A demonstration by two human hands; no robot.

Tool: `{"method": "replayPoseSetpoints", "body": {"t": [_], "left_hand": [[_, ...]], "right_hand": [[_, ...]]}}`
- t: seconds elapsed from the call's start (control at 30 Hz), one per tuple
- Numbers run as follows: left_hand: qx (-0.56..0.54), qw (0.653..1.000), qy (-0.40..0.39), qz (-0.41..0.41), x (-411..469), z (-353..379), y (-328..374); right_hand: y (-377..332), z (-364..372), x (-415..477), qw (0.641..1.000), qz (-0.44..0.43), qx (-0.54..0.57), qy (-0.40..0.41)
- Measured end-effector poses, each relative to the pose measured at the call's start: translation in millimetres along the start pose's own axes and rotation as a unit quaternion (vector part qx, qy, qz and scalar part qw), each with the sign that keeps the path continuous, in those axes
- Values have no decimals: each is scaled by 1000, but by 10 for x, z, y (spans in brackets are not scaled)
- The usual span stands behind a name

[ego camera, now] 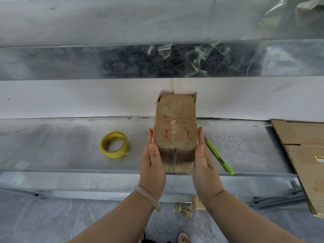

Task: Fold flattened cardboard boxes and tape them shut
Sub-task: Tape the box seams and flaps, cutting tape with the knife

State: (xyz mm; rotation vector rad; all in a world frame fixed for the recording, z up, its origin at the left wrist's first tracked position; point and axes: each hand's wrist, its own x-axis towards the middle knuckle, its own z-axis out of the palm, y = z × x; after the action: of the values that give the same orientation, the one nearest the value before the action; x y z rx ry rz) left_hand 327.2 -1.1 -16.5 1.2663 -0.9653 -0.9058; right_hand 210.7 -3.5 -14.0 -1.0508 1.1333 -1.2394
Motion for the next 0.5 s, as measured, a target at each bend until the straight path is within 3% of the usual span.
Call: {"method": "replayPoseSetpoints", "body": {"t": [0.27,0.43,0.5], "left_hand": [[30,999,-17,20,-4,-26,77],[84,992,-75,48,7,-139,224],[128,988,-43,73,24,-193,317]], "right_hand": [[-86,-66,43,994,45,-13,-95],[-209,-210,-48,993,-24,-46,-110],[-310,-260,-79,988,-49,-73,-128]]}}
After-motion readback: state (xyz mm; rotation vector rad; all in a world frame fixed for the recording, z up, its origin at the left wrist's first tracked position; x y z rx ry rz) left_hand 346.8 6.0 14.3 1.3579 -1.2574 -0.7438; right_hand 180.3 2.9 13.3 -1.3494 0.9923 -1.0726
